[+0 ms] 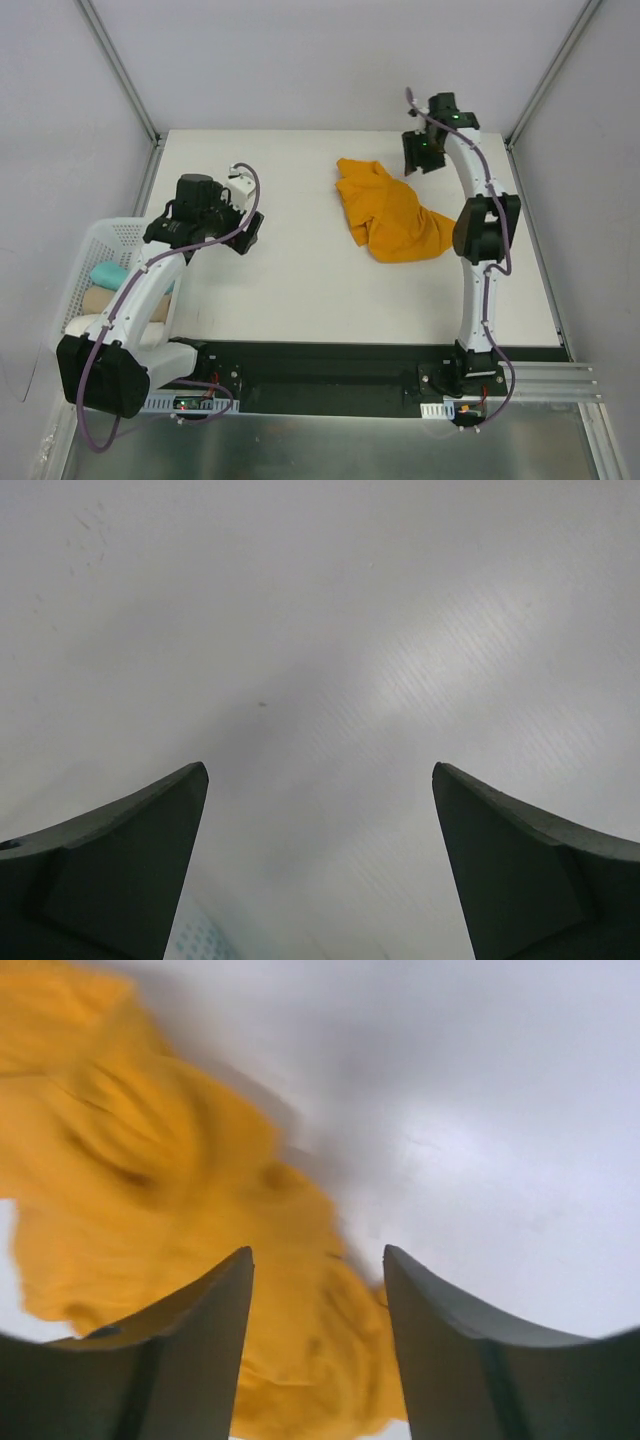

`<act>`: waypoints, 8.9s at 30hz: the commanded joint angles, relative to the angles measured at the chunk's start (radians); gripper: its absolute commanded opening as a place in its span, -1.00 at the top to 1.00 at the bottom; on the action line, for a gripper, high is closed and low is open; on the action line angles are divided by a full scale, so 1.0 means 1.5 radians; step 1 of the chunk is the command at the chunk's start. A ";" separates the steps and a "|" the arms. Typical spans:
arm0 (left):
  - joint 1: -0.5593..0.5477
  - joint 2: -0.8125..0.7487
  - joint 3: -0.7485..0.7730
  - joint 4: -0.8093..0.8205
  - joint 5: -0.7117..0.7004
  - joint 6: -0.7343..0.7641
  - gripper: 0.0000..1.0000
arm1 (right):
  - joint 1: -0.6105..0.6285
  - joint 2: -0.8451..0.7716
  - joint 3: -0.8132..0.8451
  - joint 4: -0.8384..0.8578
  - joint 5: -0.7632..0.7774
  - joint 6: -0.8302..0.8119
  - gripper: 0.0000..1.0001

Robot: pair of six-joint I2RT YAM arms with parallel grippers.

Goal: Roll the t-shirts
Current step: Move the T-shirt to the center of the board, then pick up the T-shirt from the center of the board, then place the T-shirt at the center of the board, then flatten out the T-shirt at the center of the board.

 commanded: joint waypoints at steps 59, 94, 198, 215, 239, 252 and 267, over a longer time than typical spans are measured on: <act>-0.018 0.172 0.224 -0.121 0.185 -0.054 -0.98 | -0.002 -0.618 -0.665 -0.079 -0.060 0.139 -0.32; -0.230 0.636 0.502 -0.071 0.216 -0.197 -0.98 | -0.046 0.007 -0.187 -0.097 0.009 -0.278 0.59; 0.001 0.139 0.140 -0.199 0.120 -0.083 -0.91 | 0.196 -0.072 -0.358 -0.016 -0.069 -0.332 0.07; 0.011 0.180 0.183 -0.198 0.115 -0.078 -0.90 | 0.233 -0.153 -0.410 0.007 -0.012 -0.320 0.57; 0.023 0.261 0.257 -0.208 0.103 -0.046 -0.86 | 0.242 -0.293 -0.404 -0.019 0.031 -0.283 0.99; 0.024 0.530 0.520 -0.204 0.106 0.028 -0.74 | 0.151 -0.353 -0.409 -0.096 -0.007 -0.130 0.99; -0.044 0.734 0.663 -0.219 0.173 0.071 -0.34 | 0.095 -0.376 -0.432 -0.112 -0.022 -0.148 0.99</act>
